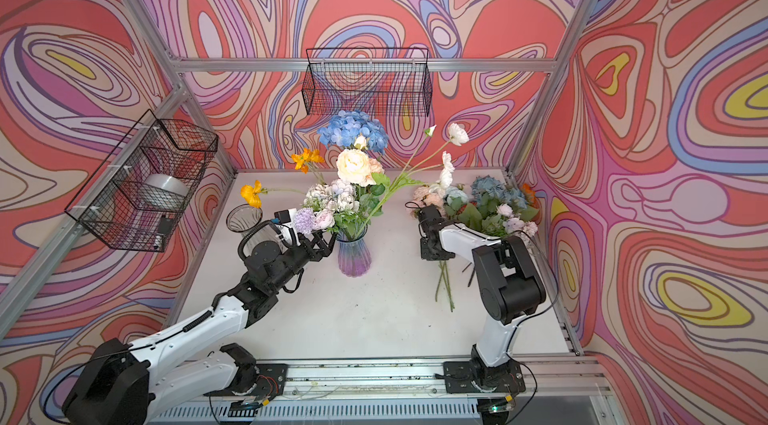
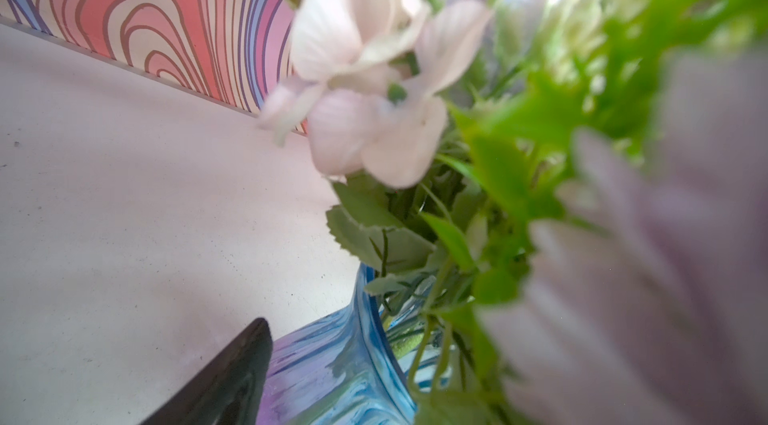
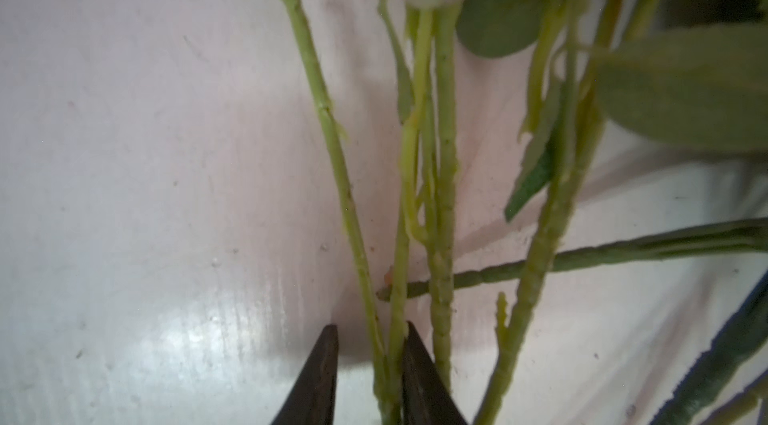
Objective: Arrange the flowers into the vase
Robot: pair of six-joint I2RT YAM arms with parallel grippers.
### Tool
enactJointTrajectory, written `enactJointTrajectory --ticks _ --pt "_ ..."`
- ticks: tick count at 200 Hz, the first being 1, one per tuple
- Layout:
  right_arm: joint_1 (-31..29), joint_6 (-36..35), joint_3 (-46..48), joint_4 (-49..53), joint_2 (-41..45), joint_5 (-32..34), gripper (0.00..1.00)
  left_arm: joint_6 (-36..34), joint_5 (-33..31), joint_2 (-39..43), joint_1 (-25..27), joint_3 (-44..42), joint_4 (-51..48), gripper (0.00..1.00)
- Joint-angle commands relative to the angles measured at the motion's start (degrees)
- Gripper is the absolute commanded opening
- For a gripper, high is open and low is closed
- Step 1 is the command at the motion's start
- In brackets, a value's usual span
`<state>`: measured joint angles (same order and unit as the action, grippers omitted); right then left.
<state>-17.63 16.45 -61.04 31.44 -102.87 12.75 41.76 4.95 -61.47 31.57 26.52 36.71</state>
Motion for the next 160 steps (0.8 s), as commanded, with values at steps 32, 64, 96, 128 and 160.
enactJointTrajectory --ticks 32,64,96,128,160 --pt "0.2 -2.1 -1.5 -2.5 -2.5 -1.0 0.0 -0.5 -0.7 1.8 0.2 -0.3 0.7 0.89" --pt "0.2 -1.5 1.1 -8.1 3.1 -8.7 0.0 -0.8 -0.8 2.7 0.2 -0.4 0.2 0.89" --pt "1.7 1.3 5.2 -15.7 9.7 -20.9 0.0 -0.9 -1.5 3.4 0.2 -0.8 -0.3 0.9" --pt "5.1 5.7 9.6 -25.8 14.6 -33.2 0.0 -0.8 -1.2 3.2 0.2 -0.5 -0.1 0.9" --pt "6.4 7.3 14.8 -36.3 18.9 -35.5 0.0 -0.7 -1.0 3.3 0.2 -0.7 0.0 0.9"
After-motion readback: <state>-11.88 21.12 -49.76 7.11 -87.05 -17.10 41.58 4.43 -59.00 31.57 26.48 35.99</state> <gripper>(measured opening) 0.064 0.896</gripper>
